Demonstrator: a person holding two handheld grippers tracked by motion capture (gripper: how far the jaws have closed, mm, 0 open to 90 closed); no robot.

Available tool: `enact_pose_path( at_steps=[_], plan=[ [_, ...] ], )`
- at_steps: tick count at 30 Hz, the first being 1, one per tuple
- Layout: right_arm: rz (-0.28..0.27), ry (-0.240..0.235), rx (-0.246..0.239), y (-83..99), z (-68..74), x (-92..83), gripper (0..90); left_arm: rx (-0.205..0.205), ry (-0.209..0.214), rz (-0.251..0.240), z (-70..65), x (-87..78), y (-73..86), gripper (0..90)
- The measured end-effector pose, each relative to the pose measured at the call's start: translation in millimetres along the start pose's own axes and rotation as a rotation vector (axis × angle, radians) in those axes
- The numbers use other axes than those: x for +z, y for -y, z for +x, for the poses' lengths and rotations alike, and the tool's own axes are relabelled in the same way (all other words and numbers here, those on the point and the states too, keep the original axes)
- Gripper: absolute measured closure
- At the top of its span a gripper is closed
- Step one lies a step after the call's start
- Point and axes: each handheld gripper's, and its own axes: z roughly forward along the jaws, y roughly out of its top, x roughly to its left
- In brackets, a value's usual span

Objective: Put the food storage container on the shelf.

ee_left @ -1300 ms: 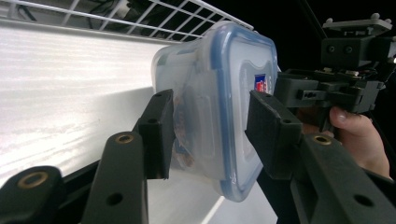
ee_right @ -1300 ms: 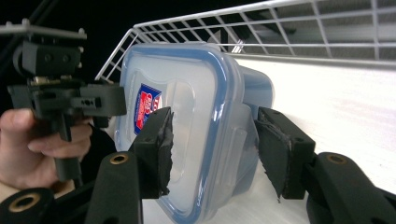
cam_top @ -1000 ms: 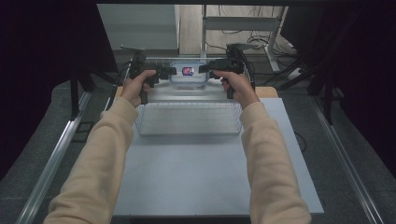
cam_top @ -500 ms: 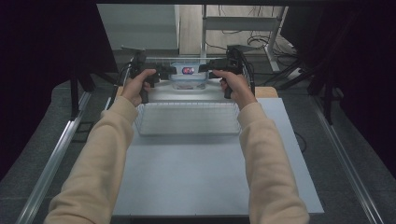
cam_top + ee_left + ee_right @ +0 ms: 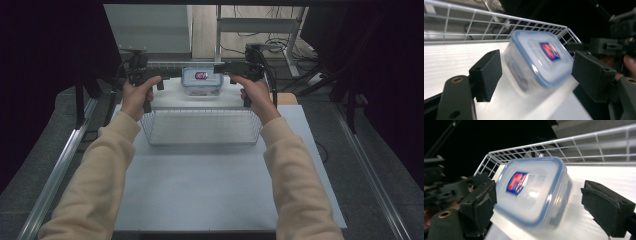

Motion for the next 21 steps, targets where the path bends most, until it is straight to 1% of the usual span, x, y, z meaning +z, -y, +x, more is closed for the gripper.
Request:
enact_pose_path(
  at_steps=[1,3,4,6,7,8,10,12,15,17,18,20,21],
  plan=[
    [-0.002,0.004,-0.052,4.0,2.6,-5.9,13.6,0.02,0.002,-0.01,-5.9,-6.0,4.7,23.2],
    [-0.01,0.035,-0.142,14.5,8.6,-17.6,14.3,0.073,-0.004,-0.018,-16.9,-18.4,16.0,23.3],
    [-0.016,0.034,-0.183,21.1,10.8,-23.7,15.2,0.1,-0.005,-0.023,-21.9,-24.2,22.3,23.2],
    [-0.02,0.032,-0.262,36.3,15.5,-36.1,17.2,0.142,0.0,-0.021,-31.1,-35.5,37.4,22.8],
    [-0.017,0.034,-0.295,44.8,17.3,-42.1,18.0,0.163,0.007,-0.022,-35.0,-40.8,46.3,22.7],
    [-0.019,0.031,-0.319,54.3,19.0,-48.6,18.9,0.181,0.011,-0.021,-38.7,-45.7,56.0,22.6],
    [-0.033,0.015,-0.349,74.2,19.5,-60.7,19.5,0.216,0.011,-0.028,-44.2,-53.8,77.2,22.8],
    [-0.035,0.002,-0.373,94.8,17.7,-70.9,19.6,0.233,0.027,-0.019,-47.6,-59.3,98.9,22.9],
    [-0.045,-0.004,-0.4,125.9,11.9,-86.1,20.4,0.259,0.026,0.002,-51.0,-62.6,130.2,22.9],
    [-0.045,-0.005,-0.412,145.8,6.7,-95.1,21.9,0.273,0.0,0.017,-50.2,-61.7,150.7,23.1],
    [-0.046,-0.005,-0.422,155.3,3.8,-99.0,22.5,0.276,-0.008,0.039,-48.8,-59.8,160.7,23.1],
    [-0.06,0.019,-0.453,174.0,-1.9,-107.0,23.6,0.286,-0.04,0.073,-44.7,-55.9,181.3,23.0],
    [-0.059,0.031,-0.463,182.8,-5.4,-110.9,23.6,0.298,-0.055,0.095,-42.3,-54.1,190.7,22.9]
  ],
)
